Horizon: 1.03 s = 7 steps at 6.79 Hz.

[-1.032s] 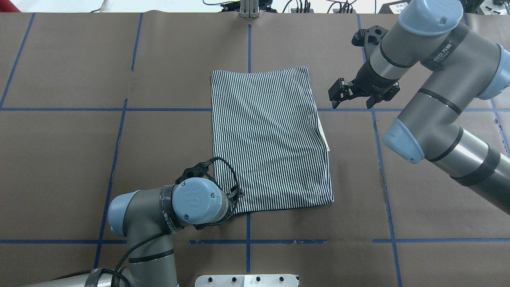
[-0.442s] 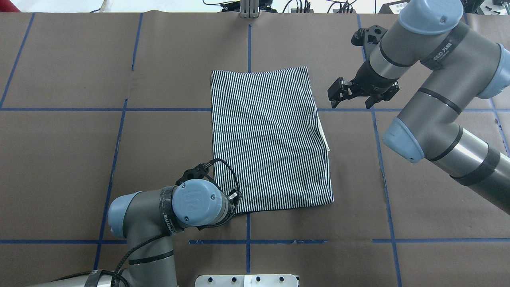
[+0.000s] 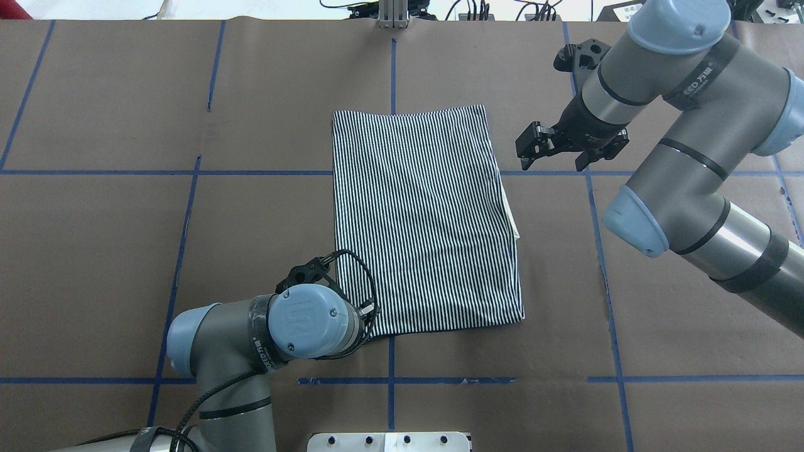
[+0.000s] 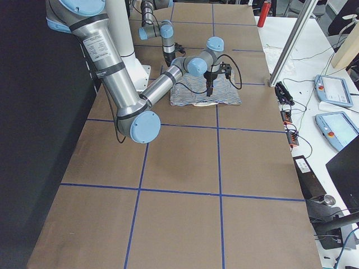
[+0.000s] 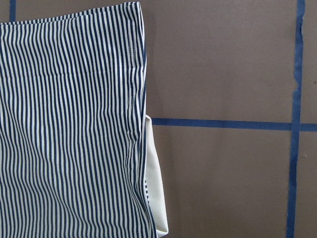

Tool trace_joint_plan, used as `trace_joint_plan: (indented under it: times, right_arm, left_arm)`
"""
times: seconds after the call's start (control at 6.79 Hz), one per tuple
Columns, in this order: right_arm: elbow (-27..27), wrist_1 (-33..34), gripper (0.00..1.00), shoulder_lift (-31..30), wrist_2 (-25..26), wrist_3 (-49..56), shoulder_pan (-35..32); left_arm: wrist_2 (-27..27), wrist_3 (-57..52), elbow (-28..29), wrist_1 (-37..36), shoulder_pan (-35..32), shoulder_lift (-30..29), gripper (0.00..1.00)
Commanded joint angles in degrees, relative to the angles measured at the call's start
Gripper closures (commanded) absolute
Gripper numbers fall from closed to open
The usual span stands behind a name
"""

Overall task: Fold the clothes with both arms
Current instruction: 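Lower the right gripper to the shirt's near side edge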

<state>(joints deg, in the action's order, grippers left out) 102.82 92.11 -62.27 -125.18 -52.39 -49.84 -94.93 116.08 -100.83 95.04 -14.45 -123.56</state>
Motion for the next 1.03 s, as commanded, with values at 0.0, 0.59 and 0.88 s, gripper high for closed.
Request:
trace_joint_plan:
  times: [0.0,0.59,0.88]
  right_arm:
    - [1.85,-0.09,0.0,-0.56,0.11,-9.15,1.4]
    - [5.82,-3.69,0.0,-0.74,16.12,-53.79,19.54]
    - [4.68,-3.6,0.0,-0.74,21.82,-64.82,26.53]
  left_arm:
    - [-0.08,-4.6,-5.13,-3.43,-0.05,0.86,1.0]
    - [-0.08,-6.3,-6.05,-4.25,-0.22,0.95,1.0]
    - [-0.08,-6.3,-6.66,-4.07,-0.23,0.6,1.0]
